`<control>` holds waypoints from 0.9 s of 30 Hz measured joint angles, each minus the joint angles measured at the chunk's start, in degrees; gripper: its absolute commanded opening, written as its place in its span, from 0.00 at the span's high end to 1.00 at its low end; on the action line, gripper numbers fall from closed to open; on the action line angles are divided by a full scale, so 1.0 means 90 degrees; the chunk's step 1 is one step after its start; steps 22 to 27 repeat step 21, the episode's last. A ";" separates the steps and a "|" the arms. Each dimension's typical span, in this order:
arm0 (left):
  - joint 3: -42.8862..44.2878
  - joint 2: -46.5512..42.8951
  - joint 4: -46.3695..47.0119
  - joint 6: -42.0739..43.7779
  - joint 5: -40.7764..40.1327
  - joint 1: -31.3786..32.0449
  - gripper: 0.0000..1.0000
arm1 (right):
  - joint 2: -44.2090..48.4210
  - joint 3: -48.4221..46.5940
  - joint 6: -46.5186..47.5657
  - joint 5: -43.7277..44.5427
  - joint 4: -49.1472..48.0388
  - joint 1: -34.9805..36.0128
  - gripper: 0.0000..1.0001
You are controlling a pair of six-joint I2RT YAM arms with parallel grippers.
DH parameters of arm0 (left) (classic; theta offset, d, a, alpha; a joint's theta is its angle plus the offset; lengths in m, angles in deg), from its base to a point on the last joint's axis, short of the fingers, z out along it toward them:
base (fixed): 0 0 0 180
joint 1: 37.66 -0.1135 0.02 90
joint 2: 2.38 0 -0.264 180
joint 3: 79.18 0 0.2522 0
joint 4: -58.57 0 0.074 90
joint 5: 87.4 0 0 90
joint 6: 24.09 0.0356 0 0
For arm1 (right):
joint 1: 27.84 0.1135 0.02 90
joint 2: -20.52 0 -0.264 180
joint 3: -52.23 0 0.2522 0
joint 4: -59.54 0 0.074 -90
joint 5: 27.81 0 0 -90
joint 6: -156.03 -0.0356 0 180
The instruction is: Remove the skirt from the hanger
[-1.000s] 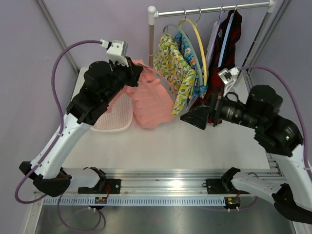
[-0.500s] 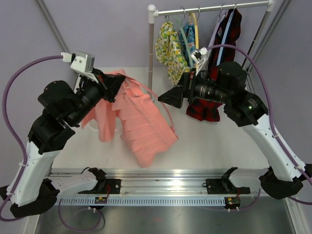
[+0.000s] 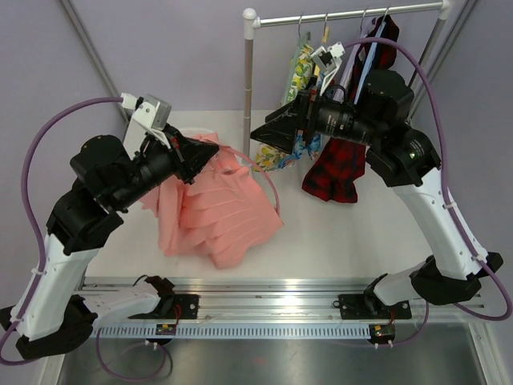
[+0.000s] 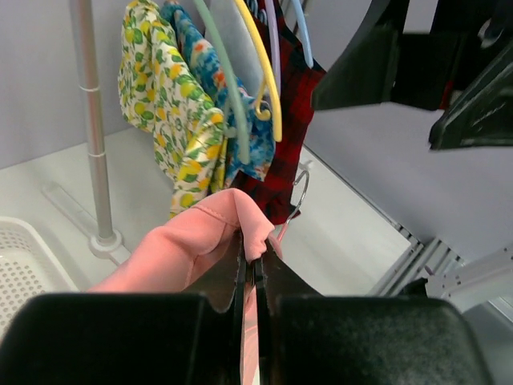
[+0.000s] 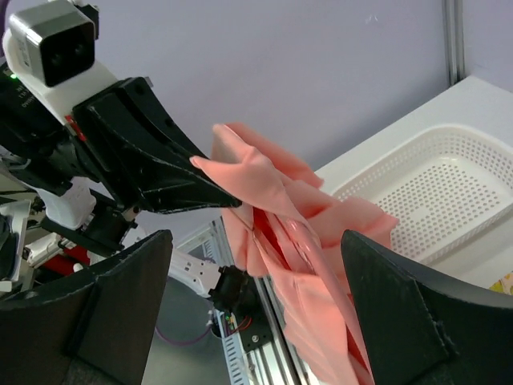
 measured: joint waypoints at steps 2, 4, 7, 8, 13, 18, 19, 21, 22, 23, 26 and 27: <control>-0.0012 0.0000 -0.0097 -0.0029 0.0141 0.0012 1.00 | 0.0010 -0.0063 0.0075 -0.0007 -0.0041 0.0000 0.25; -0.0012 0.0000 -0.0146 -0.0039 0.0243 0.0015 1.00 | 0.0032 0.0100 0.0085 -0.0083 -0.0168 0.0000 0.30; -0.0007 0.0007 -0.0155 -0.0053 0.0347 0.0019 1.00 | 0.0070 0.0685 0.0027 -0.0189 -0.0401 0.0000 0.30; 0.0002 0.0019 -0.0160 -0.0056 0.0379 0.0019 1.00 | 0.0068 0.0906 0.0024 -0.0211 -0.0444 0.0000 0.28; 0.0002 0.0027 -0.0180 -0.0075 0.0444 0.0019 1.00 | -0.0017 0.1569 -0.0049 0.0034 -0.0372 0.0000 0.01; -0.0010 0.0027 -0.0228 -0.0073 0.0396 0.0019 1.00 | 0.0406 0.2317 -0.0080 0.0180 -0.0624 0.0000 0.01; -0.0015 0.0027 -0.0228 -0.0073 0.0381 0.0019 1.00 | 0.0549 0.2487 -0.0087 0.0182 -0.0668 0.0000 0.00; -0.0039 0.0024 -0.0228 -0.0070 0.0335 0.0019 1.00 | 0.0899 0.2761 -0.0087 0.0182 -0.0736 0.0000 0.00; -0.0039 0.0024 -0.0228 -0.0070 0.0335 0.0019 1.00 | 0.0899 0.2761 -0.0087 0.0182 -0.0736 0.0000 0.00; -0.0039 0.0024 -0.0228 -0.0070 0.0335 0.0019 1.00 | 0.0899 0.2761 -0.0087 0.0182 -0.0736 0.0000 0.00; -0.0039 0.0024 -0.0228 -0.0070 0.0335 0.0019 1.00 | 0.0899 0.2761 -0.0087 0.0182 -0.0736 0.0000 0.00; -0.0039 0.0024 -0.0228 -0.0070 0.0335 0.0019 1.00 | 0.0899 0.2761 -0.0087 0.0182 -0.0736 0.0000 0.00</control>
